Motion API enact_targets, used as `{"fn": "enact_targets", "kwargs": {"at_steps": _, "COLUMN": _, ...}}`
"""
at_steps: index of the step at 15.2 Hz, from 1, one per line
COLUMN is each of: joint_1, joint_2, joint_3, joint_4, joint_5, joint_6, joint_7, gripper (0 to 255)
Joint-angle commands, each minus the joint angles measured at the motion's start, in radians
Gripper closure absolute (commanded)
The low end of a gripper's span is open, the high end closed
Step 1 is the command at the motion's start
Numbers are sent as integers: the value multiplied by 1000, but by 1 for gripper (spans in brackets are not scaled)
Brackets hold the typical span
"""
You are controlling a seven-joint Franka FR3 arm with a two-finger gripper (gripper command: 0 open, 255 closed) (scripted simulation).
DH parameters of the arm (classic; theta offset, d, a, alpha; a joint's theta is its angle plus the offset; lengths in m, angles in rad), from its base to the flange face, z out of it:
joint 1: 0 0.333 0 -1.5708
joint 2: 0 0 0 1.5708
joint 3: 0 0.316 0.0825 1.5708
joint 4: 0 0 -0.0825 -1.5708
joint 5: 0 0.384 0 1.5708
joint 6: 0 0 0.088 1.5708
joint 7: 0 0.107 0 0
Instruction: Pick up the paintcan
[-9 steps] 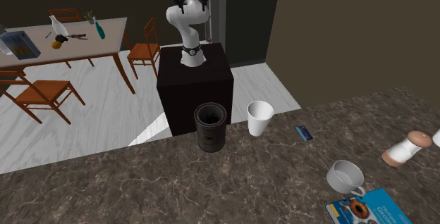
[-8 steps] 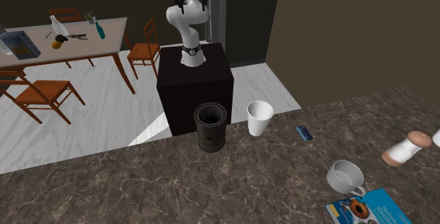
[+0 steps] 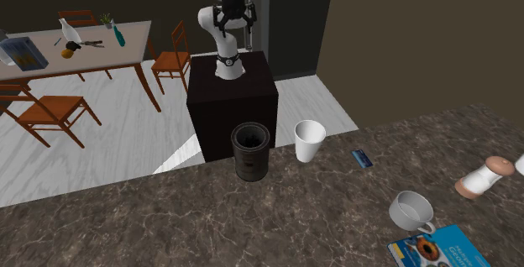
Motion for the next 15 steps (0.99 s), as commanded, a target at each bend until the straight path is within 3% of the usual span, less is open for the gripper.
{"fn": "enact_targets", "kwargs": {"at_steps": 1, "joint_1": -1, "joint_2": 62, "joint_3": 5, "joint_4": -2, "joint_5": 1, "joint_6": 69, "joint_7": 0, "gripper": 0}}
{"fn": "enact_targets", "kwargs": {"at_steps": 8, "joint_1": -1, "joint_2": 305, "joint_3": 29, "joint_4": 75, "joint_5": -3, "joint_6": 249, "joint_7": 15, "gripper": 0}}
{"fn": "enact_targets", "kwargs": {"at_steps": 15, "joint_1": 3, "joint_2": 564, "joint_3": 45, "joint_4": 218, "joint_5": -25, "joint_6": 377, "joint_7": 36, "gripper": 0}}
